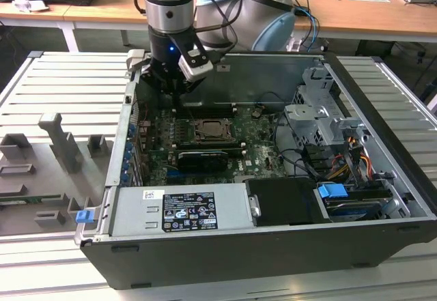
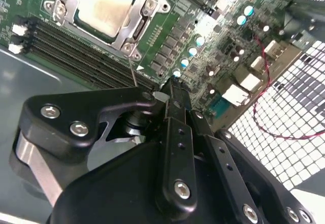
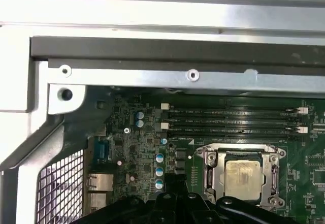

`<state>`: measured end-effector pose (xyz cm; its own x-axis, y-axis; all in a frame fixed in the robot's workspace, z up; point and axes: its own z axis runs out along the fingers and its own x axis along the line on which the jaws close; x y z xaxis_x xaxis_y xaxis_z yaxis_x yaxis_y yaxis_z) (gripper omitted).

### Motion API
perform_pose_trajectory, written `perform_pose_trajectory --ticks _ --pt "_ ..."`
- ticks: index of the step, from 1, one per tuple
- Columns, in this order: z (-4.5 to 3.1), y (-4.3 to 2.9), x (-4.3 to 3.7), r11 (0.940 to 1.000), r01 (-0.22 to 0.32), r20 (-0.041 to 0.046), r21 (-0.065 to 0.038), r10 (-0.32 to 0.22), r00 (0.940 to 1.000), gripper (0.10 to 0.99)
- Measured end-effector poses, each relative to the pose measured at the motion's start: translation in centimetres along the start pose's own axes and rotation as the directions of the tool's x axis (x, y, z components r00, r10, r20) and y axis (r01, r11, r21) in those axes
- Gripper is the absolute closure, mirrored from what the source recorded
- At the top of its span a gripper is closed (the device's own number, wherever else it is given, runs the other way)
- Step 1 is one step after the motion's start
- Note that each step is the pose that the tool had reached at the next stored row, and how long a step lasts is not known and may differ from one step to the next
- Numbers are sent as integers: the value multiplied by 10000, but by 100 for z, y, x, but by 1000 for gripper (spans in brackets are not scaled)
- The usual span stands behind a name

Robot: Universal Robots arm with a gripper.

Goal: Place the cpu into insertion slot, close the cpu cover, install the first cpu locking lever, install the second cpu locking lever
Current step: 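Install the first cpu locking lever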

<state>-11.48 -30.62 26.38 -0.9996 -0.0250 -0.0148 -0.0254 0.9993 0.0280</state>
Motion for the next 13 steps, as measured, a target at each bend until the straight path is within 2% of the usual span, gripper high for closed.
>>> perform_pose_trajectory --ticks 7,8,10,13 --pt "39 138 -3 10000 1 -2 0 -1 10000 980" --pt "43 175 -4 10000 -1 0 -1 1 10000 980" --pt "46 194 -14 10000 0 -1 -1 0 10000 980" --pt "50 198 -70 10000 -1 -1 0 1 10000 980"
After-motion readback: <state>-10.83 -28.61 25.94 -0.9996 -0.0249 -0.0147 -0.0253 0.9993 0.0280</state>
